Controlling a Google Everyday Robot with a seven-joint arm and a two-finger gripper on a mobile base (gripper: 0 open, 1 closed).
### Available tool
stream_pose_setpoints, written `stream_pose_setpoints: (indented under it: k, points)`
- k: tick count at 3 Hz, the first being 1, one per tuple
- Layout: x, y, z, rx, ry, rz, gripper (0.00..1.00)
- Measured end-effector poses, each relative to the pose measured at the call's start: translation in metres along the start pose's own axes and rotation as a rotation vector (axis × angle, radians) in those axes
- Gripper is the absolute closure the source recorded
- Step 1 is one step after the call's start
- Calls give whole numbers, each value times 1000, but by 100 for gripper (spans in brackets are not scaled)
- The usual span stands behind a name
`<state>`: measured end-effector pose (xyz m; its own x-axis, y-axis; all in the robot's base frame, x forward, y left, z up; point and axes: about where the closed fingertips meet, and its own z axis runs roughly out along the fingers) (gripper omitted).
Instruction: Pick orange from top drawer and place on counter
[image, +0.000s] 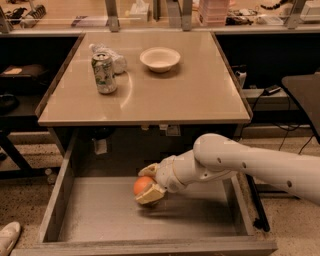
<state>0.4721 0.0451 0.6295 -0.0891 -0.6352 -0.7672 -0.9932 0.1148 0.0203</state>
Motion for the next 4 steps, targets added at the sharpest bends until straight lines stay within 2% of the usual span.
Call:
stream_pose_setpoints:
  k: [1, 2, 3, 4]
  points:
    - [-16, 12, -11, -24, -12, -10, 100]
    - [-44, 16, -47, -9, -40, -42, 100]
    - [-65, 10, -94, 59, -52, -76, 100]
    - [-84, -8, -148, 141, -42, -104, 100]
